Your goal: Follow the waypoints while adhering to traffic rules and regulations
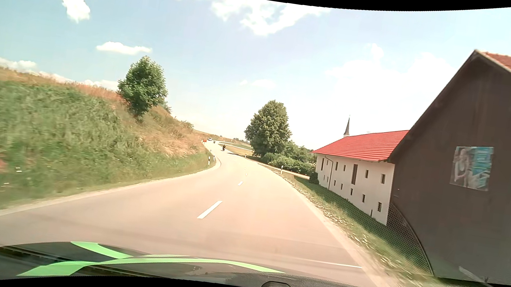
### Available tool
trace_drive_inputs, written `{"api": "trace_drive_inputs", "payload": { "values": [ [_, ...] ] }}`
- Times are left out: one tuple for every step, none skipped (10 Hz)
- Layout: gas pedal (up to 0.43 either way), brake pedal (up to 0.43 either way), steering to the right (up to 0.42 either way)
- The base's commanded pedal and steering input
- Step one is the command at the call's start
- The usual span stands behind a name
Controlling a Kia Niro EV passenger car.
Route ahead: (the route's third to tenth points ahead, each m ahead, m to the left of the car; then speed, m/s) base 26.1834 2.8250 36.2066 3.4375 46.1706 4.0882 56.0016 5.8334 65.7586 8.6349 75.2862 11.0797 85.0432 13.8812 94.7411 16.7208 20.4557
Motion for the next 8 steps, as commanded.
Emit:
{"api": "trace_drive_inputs", "payload": {
  "values": [
    [0.13, 0.0, -0.013],
    [0.138, 0.0, -0.012],
    [0.15, 0.0, -0.013],
    [0.169, 0.0, -0.013],
    [0.177, 0.0, -0.014],
    [0.177, 0.0, -0.018],
    [0.177, 0.0, -0.022],
    [0.189, 0.0, -0.024]
  ]
}}
